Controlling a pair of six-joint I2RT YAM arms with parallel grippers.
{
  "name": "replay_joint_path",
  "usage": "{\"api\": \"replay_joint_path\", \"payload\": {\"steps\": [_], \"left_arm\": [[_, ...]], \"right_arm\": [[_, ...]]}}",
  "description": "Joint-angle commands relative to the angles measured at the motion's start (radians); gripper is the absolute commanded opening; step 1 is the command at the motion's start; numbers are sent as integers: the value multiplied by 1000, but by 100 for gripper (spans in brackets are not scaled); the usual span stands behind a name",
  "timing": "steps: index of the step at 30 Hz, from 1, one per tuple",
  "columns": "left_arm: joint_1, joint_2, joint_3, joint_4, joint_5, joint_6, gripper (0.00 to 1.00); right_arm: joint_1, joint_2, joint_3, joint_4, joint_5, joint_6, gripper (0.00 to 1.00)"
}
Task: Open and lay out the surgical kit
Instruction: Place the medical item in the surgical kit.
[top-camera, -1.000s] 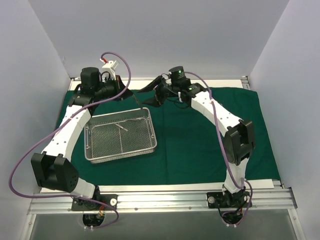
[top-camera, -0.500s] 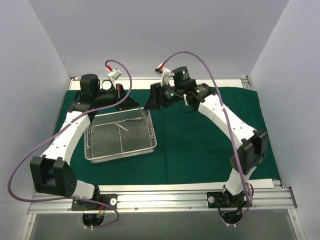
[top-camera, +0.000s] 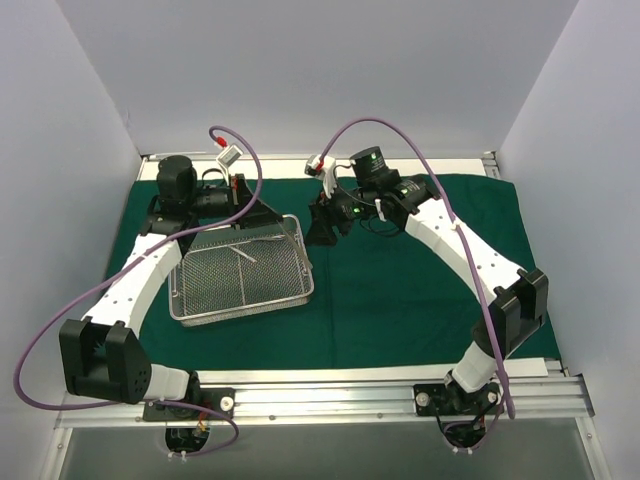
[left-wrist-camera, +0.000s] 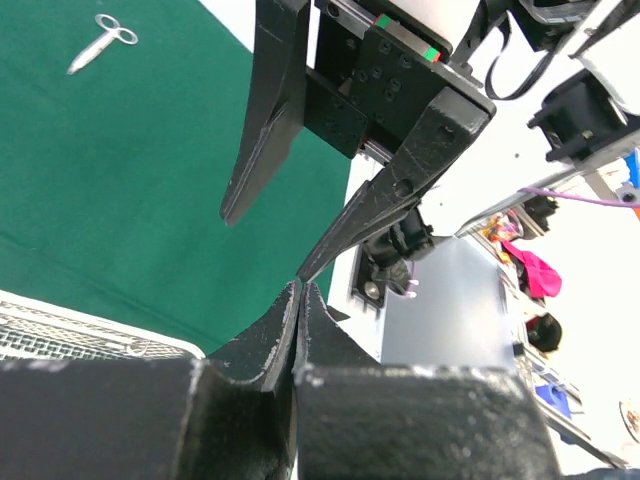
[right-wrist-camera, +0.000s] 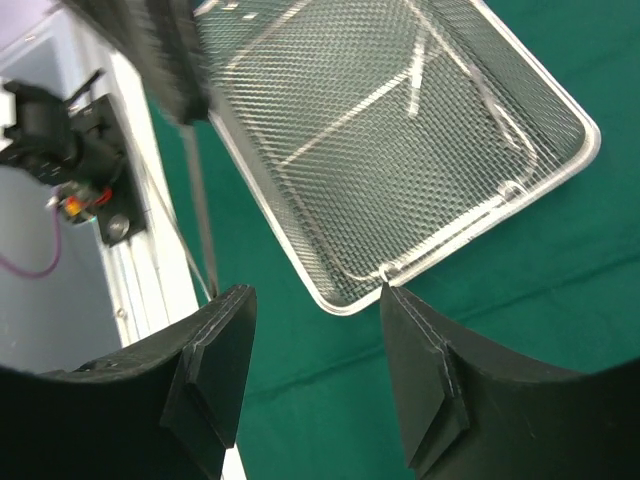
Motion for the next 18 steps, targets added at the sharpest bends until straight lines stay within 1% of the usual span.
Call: {"api": "replay_joint_path", "payload": {"steps": [1,7,10,12,14,18], "left_arm": [[-8,-32,-15,153,77,-66,2],[-11,-20,-15,161,88,-71,2],[-17,-16,-18,193,92,-94,2],[-23,-8,-17,213,100,-104,2],[-29,-3,-15,214,100,-107,2],[-29,-2,-18,214,100,-106,2]], "right_arm": [[5,-7,8,-12,-129,-74,52],[13,-25,4,-8,-203,-82,50],[13,-22,4,-7,-235,-80,48],[14,-10,6,-7,-262,-79,45],[14,-4,9,2,-275,-68,42],[14,-13,11,17,-275,-56,41]]}}
